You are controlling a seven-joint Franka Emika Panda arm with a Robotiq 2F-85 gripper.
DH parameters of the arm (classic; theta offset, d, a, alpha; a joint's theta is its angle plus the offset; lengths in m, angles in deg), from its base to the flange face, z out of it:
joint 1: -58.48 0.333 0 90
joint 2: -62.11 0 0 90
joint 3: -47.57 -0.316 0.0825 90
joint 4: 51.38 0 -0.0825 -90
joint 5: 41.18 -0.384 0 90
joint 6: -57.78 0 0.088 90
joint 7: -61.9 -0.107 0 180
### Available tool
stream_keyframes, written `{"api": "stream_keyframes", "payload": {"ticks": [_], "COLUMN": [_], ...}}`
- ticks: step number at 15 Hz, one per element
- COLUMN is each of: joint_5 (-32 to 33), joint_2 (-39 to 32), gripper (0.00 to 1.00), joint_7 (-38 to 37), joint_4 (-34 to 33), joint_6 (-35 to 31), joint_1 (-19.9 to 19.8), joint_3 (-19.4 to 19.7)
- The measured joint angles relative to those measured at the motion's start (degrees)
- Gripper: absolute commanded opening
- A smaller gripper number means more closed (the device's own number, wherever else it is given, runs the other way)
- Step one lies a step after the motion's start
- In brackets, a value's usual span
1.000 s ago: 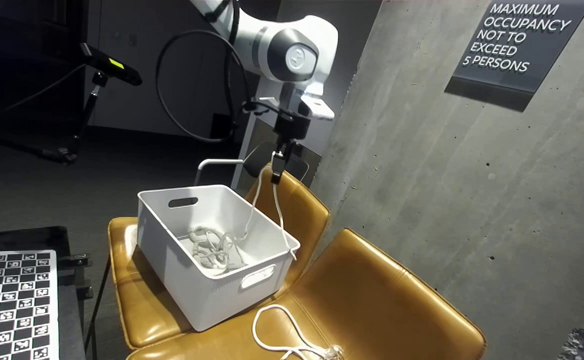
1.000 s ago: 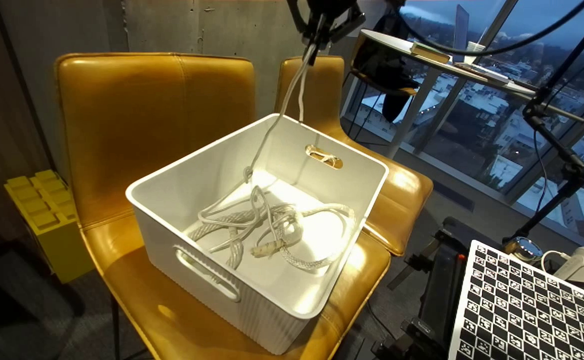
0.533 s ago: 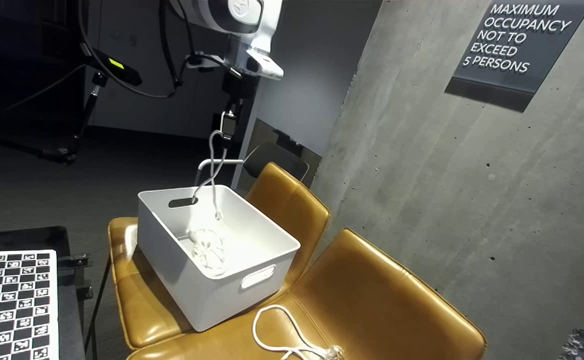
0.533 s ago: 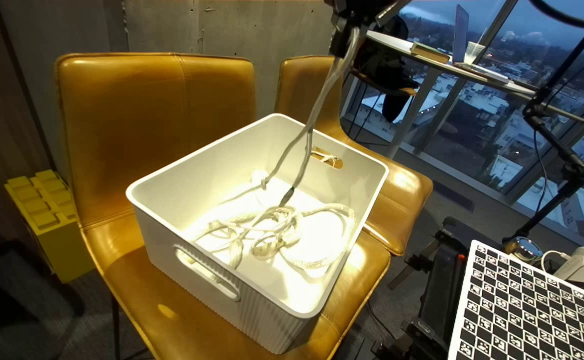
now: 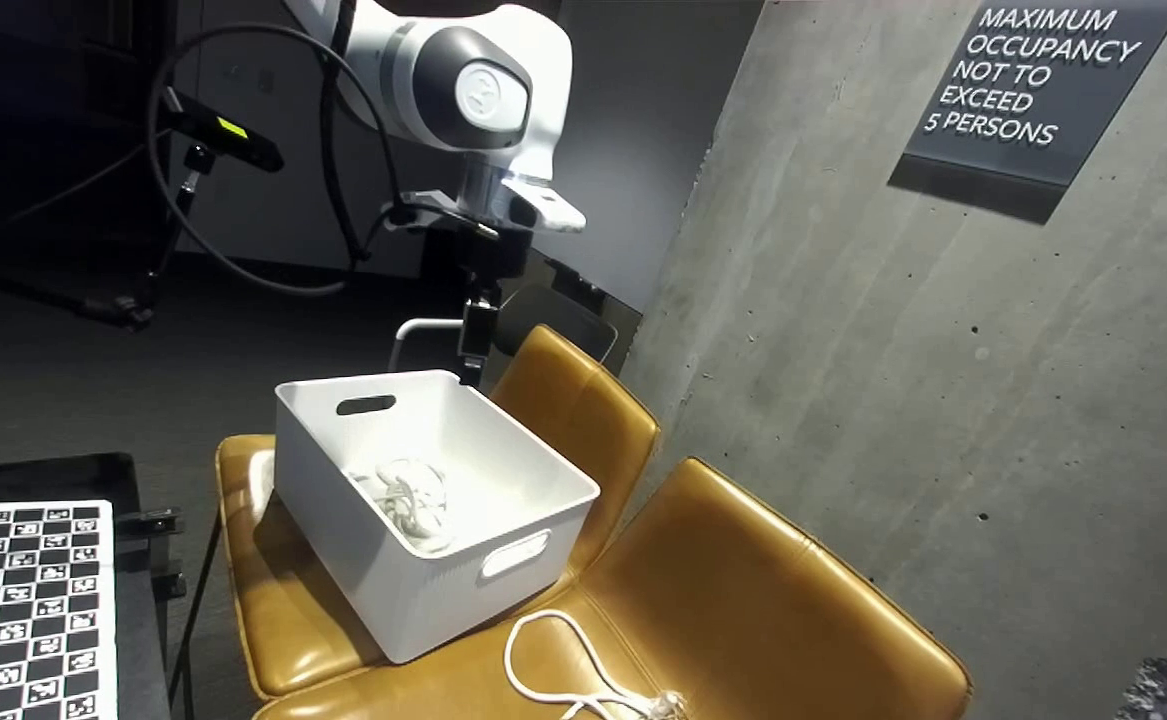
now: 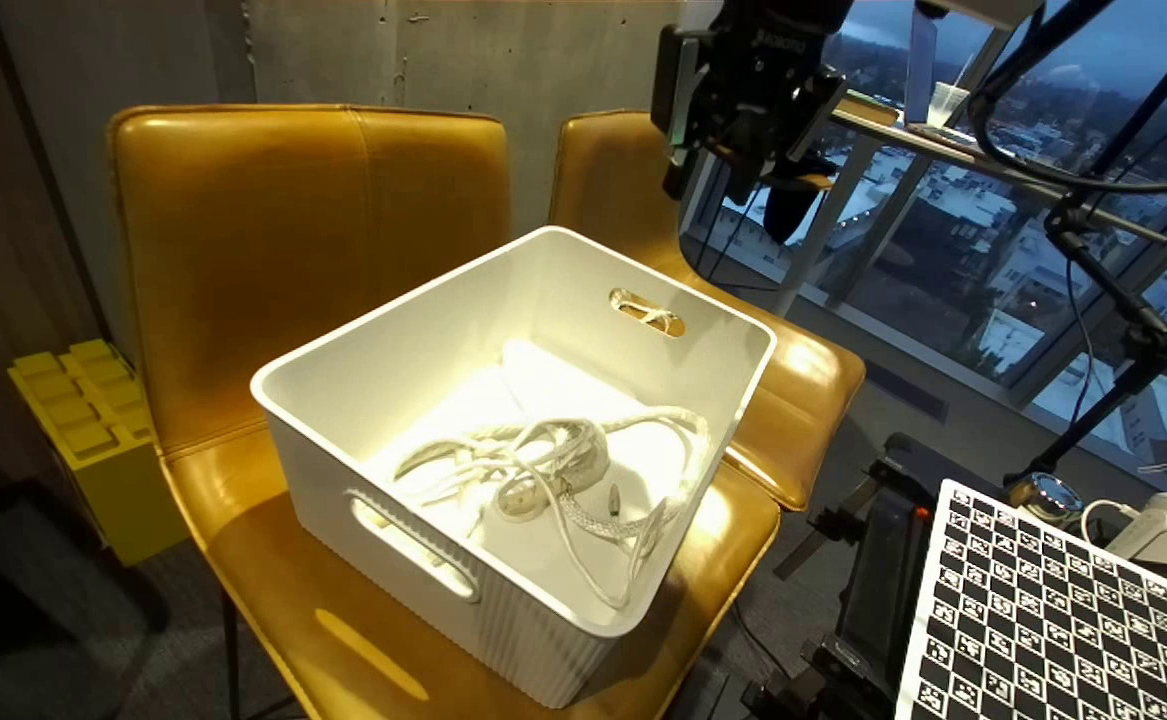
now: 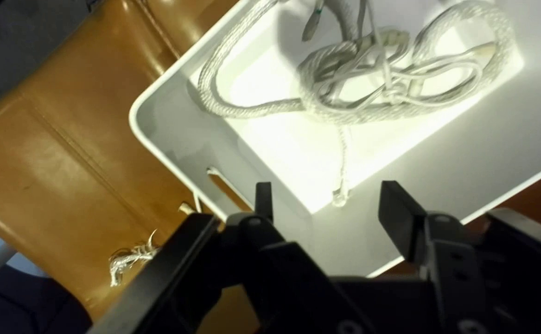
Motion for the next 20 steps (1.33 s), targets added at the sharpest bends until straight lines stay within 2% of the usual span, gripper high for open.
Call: {"api": "stream_keyframes", "payload": {"ticks": [2,6,10,20], "joint_5": [1.5,4.1,4.3,-2.2], "joint_2": [-1.0,-5.6,-14.0,-33.8], "gripper": [1.0,1.0,1.0,1.0], "joint_7": [2.6,5.2,5.3,5.3], "joint_4": [0.0,-0.4,-2.8,-19.2], "joint_6": [-3.0,-10.2,-14.8,-15.0], "joint_1": [-2.4,-6.2,-8.2,-8.6], "joint_3": [2.0,6.5,10.3,11.1]}}
